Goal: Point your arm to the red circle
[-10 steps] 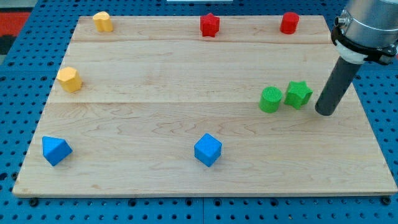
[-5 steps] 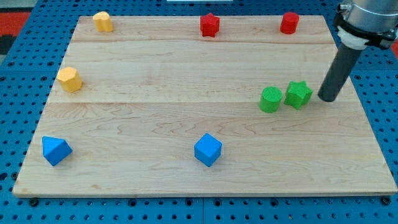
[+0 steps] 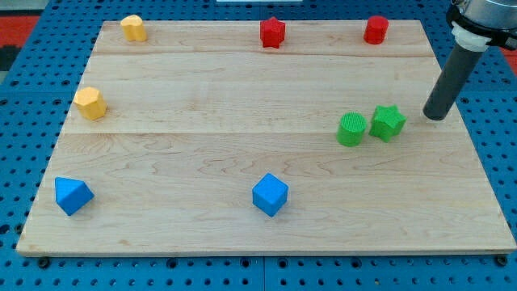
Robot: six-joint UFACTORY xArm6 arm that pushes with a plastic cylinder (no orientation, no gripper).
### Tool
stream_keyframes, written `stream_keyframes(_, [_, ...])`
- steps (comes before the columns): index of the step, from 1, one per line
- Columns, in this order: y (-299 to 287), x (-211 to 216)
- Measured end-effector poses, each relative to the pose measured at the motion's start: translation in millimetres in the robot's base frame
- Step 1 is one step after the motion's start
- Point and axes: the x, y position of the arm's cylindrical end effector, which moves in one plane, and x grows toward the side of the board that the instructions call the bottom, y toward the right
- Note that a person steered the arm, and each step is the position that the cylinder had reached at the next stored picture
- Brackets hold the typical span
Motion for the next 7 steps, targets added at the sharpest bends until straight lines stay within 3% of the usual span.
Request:
stream_keyframes(3, [0, -10])
stream_keyframes(7, [9, -75])
